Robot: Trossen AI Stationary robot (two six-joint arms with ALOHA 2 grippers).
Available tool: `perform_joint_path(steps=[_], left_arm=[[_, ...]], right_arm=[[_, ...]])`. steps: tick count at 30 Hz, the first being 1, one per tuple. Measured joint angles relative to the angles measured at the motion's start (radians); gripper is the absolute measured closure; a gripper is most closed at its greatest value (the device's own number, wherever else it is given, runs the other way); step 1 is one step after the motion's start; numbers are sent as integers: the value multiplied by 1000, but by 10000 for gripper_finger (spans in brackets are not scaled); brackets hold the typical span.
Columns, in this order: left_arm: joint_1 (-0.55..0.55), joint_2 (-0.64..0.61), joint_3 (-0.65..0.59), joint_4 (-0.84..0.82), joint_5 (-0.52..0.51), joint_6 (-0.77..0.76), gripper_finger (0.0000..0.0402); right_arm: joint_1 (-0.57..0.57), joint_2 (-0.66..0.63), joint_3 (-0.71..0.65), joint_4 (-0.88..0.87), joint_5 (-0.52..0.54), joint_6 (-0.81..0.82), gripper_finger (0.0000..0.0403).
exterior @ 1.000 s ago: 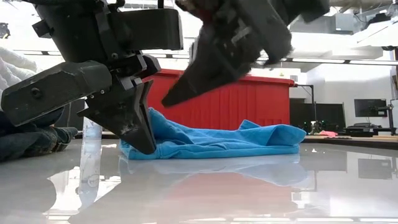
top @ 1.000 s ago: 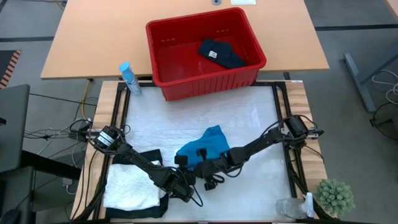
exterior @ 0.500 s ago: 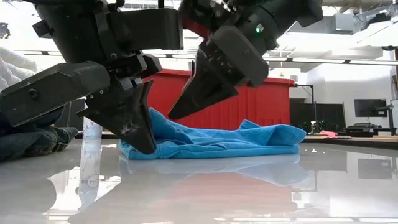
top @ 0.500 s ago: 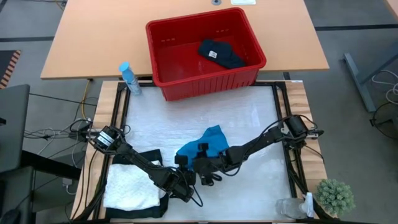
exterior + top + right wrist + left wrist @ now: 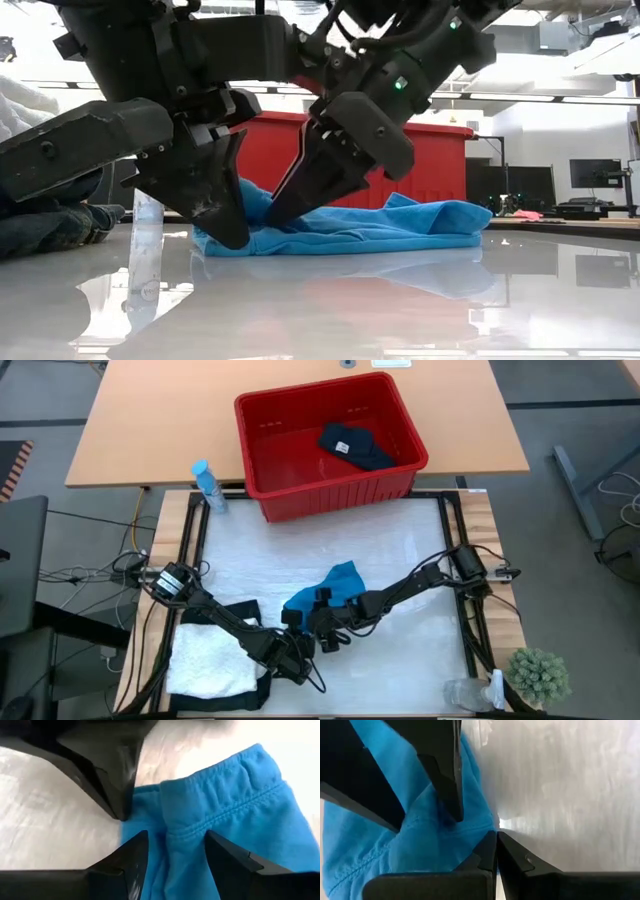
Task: Fold Laundry from Bin
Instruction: Fold the blue shorts from the red bin
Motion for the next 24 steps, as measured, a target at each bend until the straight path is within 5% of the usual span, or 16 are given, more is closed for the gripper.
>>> perform_joint_path(steps=[5,13,24], left_arm=[[0,0,0,3,2,0,401],[0,0,0,2,9,-6,401],[0,0,0,2,-4,12,401]], right_arm=[[4,-1,0,5,25,-15,232],[1,-1,0,1,20,-18,385],[36,-44,1,-37,18,-12,388]])
